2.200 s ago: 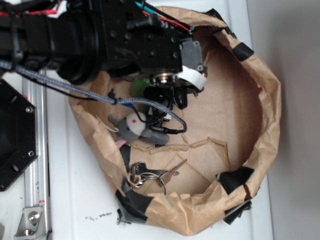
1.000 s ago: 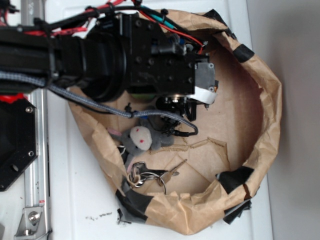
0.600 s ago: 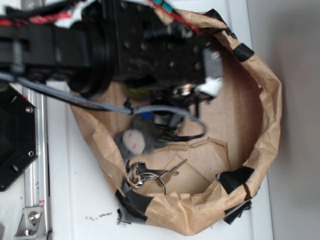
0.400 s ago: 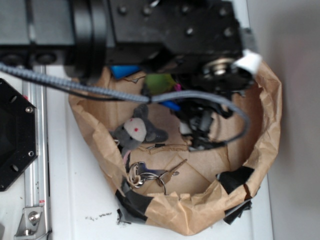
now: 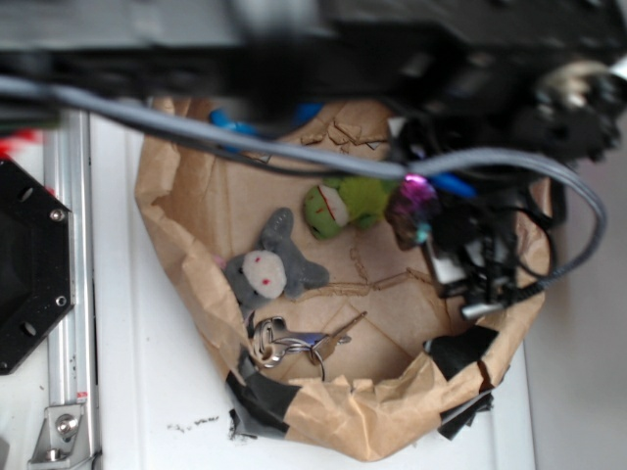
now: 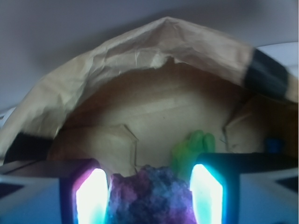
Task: Grab the rock.
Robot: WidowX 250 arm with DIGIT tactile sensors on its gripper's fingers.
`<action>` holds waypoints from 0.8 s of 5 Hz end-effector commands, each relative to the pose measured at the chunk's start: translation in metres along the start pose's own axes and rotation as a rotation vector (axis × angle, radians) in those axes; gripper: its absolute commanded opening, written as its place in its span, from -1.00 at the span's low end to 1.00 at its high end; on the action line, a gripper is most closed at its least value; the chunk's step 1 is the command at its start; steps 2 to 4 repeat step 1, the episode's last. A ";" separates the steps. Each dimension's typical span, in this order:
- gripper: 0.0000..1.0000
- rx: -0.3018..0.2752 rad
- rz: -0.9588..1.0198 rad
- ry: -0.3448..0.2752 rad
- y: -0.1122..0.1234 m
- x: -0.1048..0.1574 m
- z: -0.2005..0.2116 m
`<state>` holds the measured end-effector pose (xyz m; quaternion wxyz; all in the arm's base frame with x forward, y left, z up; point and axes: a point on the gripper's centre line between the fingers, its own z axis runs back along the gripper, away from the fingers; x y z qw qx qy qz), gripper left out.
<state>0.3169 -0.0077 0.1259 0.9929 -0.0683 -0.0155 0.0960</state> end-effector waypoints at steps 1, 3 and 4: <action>-1.00 -0.039 -0.012 -0.071 0.003 0.006 0.015; -1.00 -0.039 -0.012 -0.071 0.003 0.006 0.015; -1.00 -0.039 -0.012 -0.071 0.003 0.006 0.015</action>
